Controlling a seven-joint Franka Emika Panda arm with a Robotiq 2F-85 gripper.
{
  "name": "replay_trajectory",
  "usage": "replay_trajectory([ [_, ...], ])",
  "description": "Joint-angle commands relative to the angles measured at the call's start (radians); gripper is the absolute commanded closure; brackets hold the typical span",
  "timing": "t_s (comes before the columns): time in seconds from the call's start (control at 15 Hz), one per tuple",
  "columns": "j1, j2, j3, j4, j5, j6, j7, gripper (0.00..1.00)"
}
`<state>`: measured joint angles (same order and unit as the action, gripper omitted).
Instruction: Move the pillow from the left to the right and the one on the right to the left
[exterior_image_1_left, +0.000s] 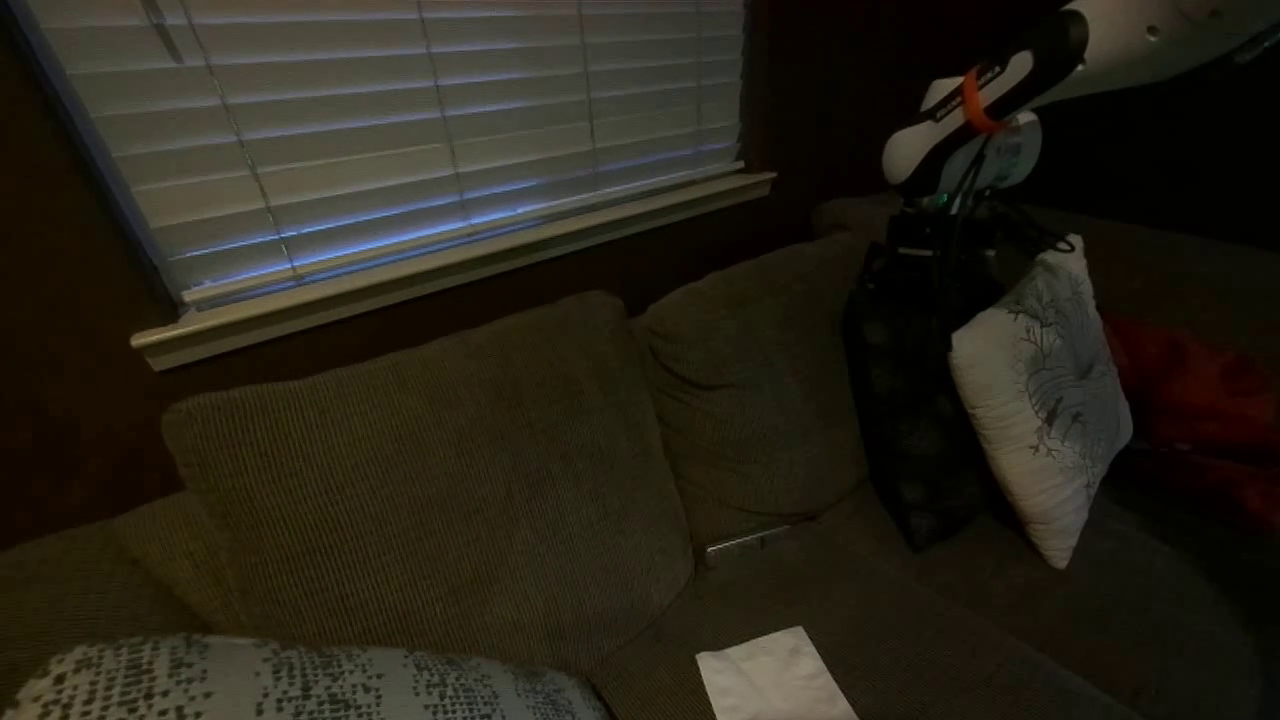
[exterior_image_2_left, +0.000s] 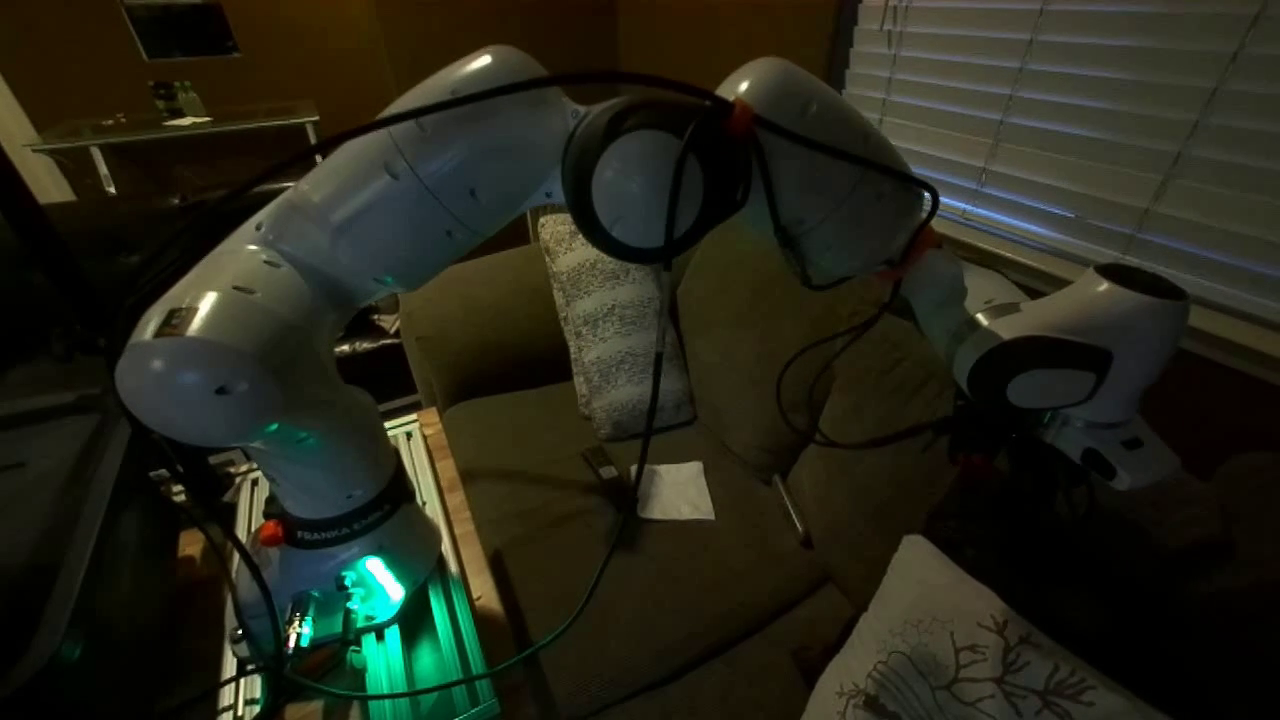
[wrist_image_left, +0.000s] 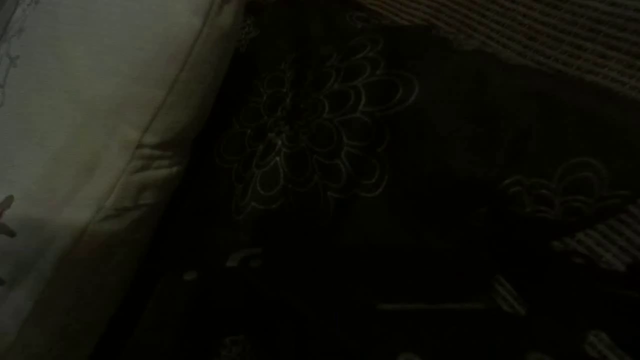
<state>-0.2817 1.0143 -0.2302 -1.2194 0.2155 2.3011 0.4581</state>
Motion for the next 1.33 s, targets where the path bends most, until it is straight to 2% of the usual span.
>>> replay_trajectory([
  [0.0, 0.001, 0.090, -0.005, 0.112, -0.021, -0.045, 0.039, 0.00],
  [0.13, 0.002, 0.118, -0.007, 0.141, -0.025, -0.063, 0.046, 0.00],
  [0.27, 0.001, 0.142, -0.007, 0.172, -0.028, -0.086, 0.049, 0.28],
  [0.67, -0.007, 0.142, 0.000, 0.216, -0.020, -0.152, 0.070, 0.69],
  [0.93, 0.007, 0.107, -0.013, 0.188, -0.002, -0.176, 0.098, 0.97],
  [1.07, 0.011, 0.071, -0.006, 0.152, 0.005, -0.186, 0.104, 1.00],
  [1.27, 0.027, -0.003, -0.002, 0.079, 0.008, -0.200, 0.109, 0.99],
])
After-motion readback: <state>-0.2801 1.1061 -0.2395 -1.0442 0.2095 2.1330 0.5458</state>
